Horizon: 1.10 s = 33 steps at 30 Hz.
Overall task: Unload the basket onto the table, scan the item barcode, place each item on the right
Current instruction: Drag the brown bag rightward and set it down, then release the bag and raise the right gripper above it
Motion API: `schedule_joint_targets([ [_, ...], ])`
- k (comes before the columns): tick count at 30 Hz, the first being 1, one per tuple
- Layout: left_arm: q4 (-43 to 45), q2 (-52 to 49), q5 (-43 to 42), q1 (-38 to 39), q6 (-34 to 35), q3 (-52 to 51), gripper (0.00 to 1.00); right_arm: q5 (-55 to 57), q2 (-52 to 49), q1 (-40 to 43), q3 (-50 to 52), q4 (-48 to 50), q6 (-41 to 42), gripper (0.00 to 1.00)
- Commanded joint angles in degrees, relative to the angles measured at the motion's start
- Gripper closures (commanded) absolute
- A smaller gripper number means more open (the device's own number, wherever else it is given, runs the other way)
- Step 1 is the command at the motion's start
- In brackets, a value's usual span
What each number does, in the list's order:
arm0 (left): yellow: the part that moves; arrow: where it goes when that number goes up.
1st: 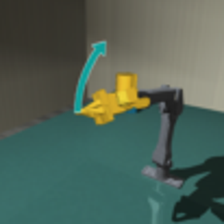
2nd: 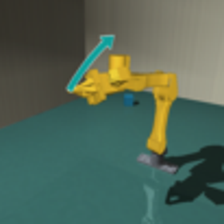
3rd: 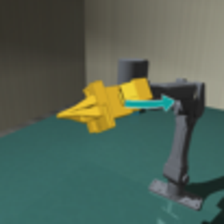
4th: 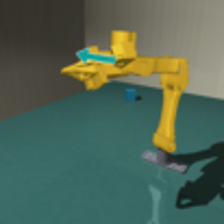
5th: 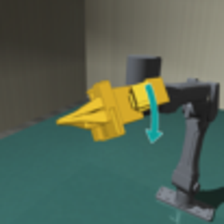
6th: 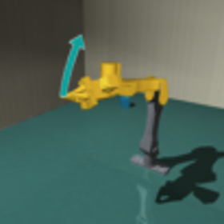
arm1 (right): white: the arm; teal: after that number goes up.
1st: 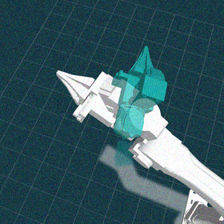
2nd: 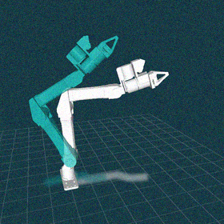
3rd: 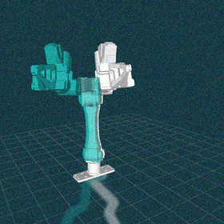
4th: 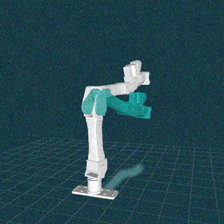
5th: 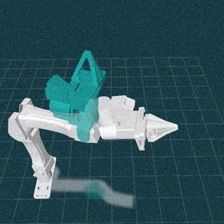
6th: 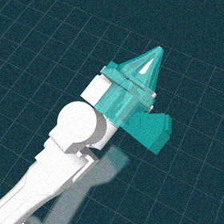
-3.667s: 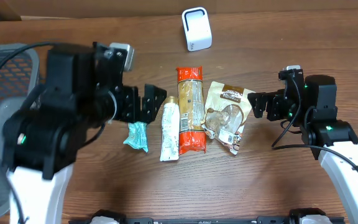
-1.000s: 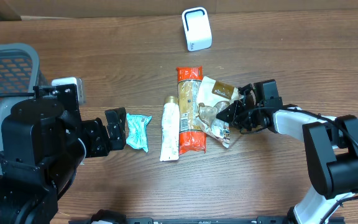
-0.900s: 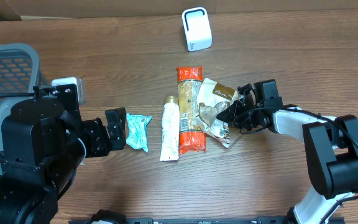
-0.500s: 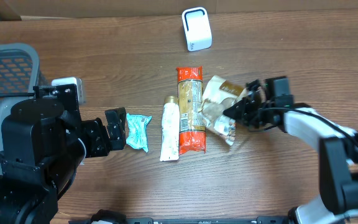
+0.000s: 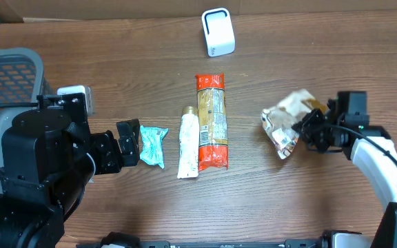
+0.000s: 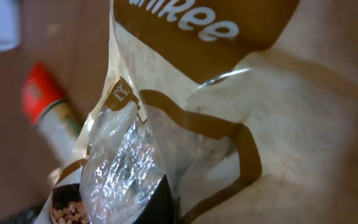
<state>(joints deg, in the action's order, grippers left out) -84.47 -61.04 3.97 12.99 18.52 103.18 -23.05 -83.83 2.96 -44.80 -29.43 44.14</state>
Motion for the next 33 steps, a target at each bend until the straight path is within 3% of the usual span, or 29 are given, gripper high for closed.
schedule_joint_targets([
  [1,0.0,-0.1,0.9,-0.3,0.8,0.7,0.0,10.6,0.8,-2.4,3.5,1.0,13.1,0.96],
  [6,0.0,-0.1,0.9,-0.3,0.8,0.7,0.0,10.8,0.8,-6.2,6.4,8.0,14.2,0.96],
  [8,0.0,-0.1,0.9,-0.3,0.8,0.7,0.0,5.6,1.1,-7.2,6.4,10.8,7.7,0.76],
  [10,0.0,-0.1,0.9,-0.3,0.8,0.7,0.0,0.9,1.6,-7.5,6.1,11.9,3.0,0.62],
  [14,0.0,-0.1,0.9,-0.3,0.8,0.7,0.0,1.3,3.9,-7.4,3.4,4.0,-1.3,0.51],
  [19,0.0,-0.1,0.9,-0.3,0.8,0.7,0.01,3.6,7.8,-7.5,-1.6,-8.3,-11.6,0.49],
  [21,0.0,-0.1,0.9,-0.3,0.8,0.7,0.0,5.1,8.9,-7.5,-5.5,-15.3,-17.1,0.32],
  [27,0.0,-0.1,0.9,-0.3,0.8,0.7,0.0,7.8,4.5,-8.0,-21.2,-29.1,-35.8,0.12],
  [33,0.0,-0.1,0.9,-0.3,0.8,0.7,0.0,7.4,-6.3,-14.0,-29.6,-33.3,-44.2,0.16],
])
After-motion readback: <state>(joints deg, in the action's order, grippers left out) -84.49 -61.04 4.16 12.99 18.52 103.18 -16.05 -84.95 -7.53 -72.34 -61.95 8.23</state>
